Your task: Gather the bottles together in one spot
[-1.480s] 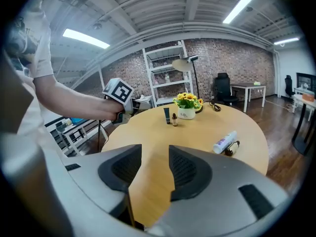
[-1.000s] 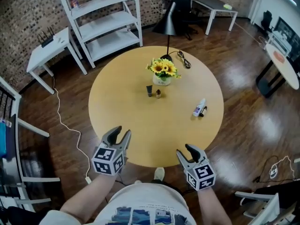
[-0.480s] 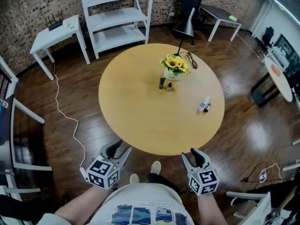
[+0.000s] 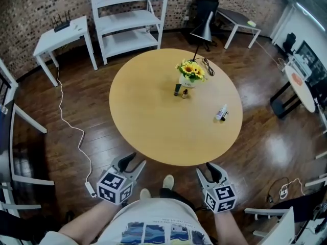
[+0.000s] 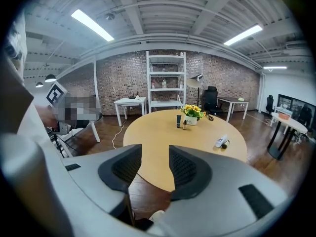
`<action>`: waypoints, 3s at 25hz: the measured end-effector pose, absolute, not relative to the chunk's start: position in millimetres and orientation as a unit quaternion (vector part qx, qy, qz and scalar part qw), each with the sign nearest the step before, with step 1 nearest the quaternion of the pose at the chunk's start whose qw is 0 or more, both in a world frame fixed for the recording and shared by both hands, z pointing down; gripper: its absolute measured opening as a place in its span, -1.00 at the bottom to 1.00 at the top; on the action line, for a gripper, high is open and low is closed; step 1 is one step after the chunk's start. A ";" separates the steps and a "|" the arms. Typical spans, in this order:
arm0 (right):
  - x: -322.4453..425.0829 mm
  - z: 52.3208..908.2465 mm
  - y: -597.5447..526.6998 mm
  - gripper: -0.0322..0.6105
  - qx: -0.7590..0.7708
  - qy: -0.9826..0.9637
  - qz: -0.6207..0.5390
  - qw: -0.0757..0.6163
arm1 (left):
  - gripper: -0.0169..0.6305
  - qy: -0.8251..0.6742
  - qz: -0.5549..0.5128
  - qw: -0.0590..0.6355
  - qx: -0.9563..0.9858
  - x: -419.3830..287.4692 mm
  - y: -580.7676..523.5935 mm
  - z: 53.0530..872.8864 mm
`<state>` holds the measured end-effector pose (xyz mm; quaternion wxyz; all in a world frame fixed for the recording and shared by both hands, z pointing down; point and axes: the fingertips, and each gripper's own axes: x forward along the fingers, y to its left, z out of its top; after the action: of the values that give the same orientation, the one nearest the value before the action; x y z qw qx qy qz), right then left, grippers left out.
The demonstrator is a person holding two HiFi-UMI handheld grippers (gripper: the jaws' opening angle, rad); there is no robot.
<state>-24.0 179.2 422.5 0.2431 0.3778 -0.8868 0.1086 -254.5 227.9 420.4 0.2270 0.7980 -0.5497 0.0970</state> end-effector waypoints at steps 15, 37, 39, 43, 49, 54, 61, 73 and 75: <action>34.2 460.8 89.7 -0.28 0.413 -0.864 0.124 0.261 | -0.49 -0.528 0.105 0.237 0.809 -224.4 161.7 431.7; 173.9 624.9 -238.0 -0.28 0.482 -0.798 0.241 0.270 | -0.49 -0.520 0.213 0.248 0.789 -106.6 -27.1 462.8; 178.2 636.8 -252.0 -0.28 0.490 -0.789 0.262 0.261 | -0.49 -0.516 0.222 0.251 0.788 -102.1 -31.9 464.9; 179.8 651.0 -277.6 -0.28 0.502 -0.778 0.280 0.254 | -0.49 -0.505 0.233 0.243 0.795 -96.4 -47.5 465.5; 171.7 660.4 -283.9 -0.25 0.495 -0.776 0.302 0.248 | -0.49 -0.503 0.234 0.235 0.798 -99.7 -61.6 463.0; 183.0 663.4 -272.8 -0.26 0.491 -0.772 0.311 0.258 | -0.49 -0.502 0.233 0.238 0.798 -102.6 -62.7 462.0; 187.4 672.0 -280.6 -0.37 0.469 -0.782 0.266 0.314 | -0.49 -0.497 0.237 0.238 0.800 -97.6 -63.6 465.1; 195.0 605.8 -210.6 -0.40 0.465 -0.825 0.258 0.194 | -0.49 -0.414 0.200 0.261 0.849 -51.5 -92.3 460.3; 198.8 602.7 -202.9 -0.40 0.461 -0.828 0.257 0.189 | -0.49 -0.397 0.201 0.256 0.858 -34.1 -102.4 459.3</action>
<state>198.8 -202.9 602.7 0.1889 0.4614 -0.8279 0.2570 -34.1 -102.4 459.3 0.2557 0.8582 -0.3974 0.2006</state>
